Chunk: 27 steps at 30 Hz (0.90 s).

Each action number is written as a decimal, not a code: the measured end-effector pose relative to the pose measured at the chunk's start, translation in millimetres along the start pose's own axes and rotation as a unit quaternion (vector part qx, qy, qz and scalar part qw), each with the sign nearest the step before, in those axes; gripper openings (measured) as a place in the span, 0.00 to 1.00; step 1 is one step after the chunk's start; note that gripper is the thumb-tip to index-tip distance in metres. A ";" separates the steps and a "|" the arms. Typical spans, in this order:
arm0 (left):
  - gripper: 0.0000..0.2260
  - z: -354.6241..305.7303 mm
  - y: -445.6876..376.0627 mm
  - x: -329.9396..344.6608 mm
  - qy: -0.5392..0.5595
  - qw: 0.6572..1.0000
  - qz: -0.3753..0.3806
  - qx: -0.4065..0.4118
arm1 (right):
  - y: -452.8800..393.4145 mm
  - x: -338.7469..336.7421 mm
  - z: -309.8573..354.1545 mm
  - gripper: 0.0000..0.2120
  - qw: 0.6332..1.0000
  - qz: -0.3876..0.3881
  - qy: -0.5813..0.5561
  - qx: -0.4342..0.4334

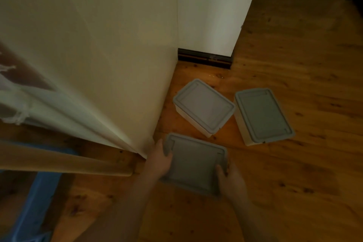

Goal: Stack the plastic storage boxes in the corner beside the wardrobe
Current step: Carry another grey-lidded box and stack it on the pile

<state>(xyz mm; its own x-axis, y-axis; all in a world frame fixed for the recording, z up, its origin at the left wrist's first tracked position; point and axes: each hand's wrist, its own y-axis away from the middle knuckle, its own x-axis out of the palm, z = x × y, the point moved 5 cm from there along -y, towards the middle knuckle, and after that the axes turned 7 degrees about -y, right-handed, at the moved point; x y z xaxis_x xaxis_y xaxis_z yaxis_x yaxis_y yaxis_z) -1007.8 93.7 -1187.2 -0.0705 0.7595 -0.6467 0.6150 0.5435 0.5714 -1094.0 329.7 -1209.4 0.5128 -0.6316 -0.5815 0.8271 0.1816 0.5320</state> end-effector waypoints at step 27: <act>0.27 -115.9 87.3 -94.3 0.022 0.989 -0.105 0.097 | 62.0 -130.3 108.1 0.27 0.986 -0.107 -0.027 -0.127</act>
<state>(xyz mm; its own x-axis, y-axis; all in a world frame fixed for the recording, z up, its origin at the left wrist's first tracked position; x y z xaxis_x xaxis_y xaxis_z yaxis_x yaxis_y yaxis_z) -1038.5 110.9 -1017.8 -0.2445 0.6540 -0.7159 0.7215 0.6159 0.3163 -1134.5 341.7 -1034.1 0.3133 -0.7137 -0.6265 0.9493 0.2183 0.2260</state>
